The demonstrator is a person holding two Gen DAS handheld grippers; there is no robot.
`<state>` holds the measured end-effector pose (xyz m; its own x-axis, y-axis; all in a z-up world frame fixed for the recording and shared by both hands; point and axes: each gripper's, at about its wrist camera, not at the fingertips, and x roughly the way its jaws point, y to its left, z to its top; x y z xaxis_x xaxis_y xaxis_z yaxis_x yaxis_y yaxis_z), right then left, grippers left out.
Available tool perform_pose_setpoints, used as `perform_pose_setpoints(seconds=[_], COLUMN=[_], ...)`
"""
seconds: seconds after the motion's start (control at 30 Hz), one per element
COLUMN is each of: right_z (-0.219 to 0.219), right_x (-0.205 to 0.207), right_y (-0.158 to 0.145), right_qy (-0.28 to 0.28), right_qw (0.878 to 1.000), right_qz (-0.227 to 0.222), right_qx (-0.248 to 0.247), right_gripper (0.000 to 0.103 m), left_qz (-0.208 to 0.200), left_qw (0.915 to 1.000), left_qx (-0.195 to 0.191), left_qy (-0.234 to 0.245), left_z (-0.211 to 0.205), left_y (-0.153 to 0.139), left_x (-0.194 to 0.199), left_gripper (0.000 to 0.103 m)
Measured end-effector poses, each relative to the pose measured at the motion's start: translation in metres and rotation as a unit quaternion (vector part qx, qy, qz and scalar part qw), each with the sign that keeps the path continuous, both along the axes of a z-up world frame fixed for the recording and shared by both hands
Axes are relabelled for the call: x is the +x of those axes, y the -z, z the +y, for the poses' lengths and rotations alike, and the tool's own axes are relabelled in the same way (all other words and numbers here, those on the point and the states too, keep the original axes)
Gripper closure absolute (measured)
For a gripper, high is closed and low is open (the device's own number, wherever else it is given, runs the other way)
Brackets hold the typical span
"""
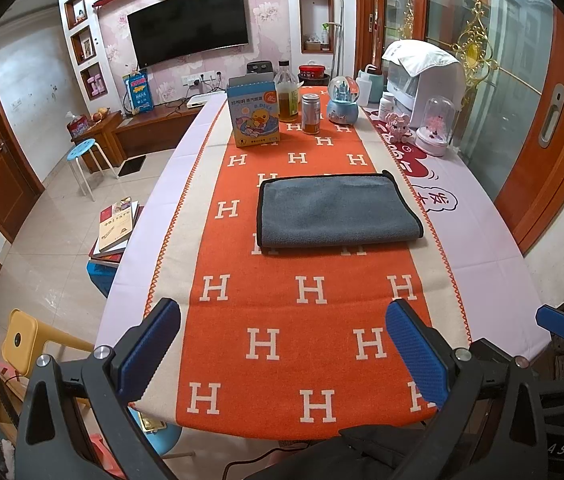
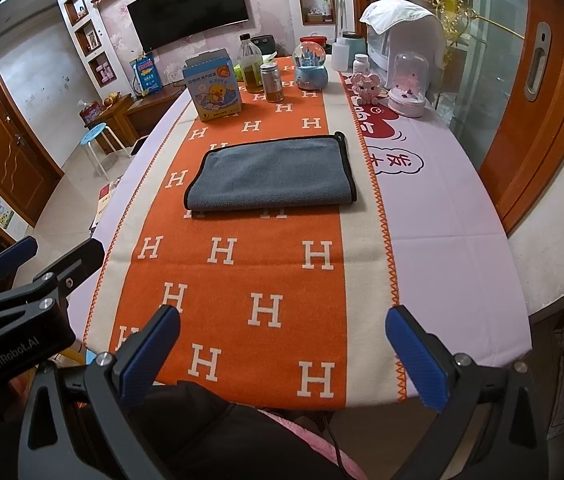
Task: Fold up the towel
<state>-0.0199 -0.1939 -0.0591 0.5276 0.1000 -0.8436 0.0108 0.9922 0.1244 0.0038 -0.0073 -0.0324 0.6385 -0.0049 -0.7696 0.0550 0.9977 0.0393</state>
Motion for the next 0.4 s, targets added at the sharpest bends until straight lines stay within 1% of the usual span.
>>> perform_pose_setpoints(seconds=[0.4], right_z=[0.0005], right_x=[0.0003], right_y=[-0.0008], right_qy=[0.000], right_qw=[1.000], right_qz=[0.001], right_qx=[0.000], right_gripper=[0.000], left_qz=[0.000], left_qw=[1.0000], left_qx=[0.000], left_qy=[0.001], left_z=[0.0008], left_y=[-0.0007], left_x=[0.0006], left_gripper=[0.001])
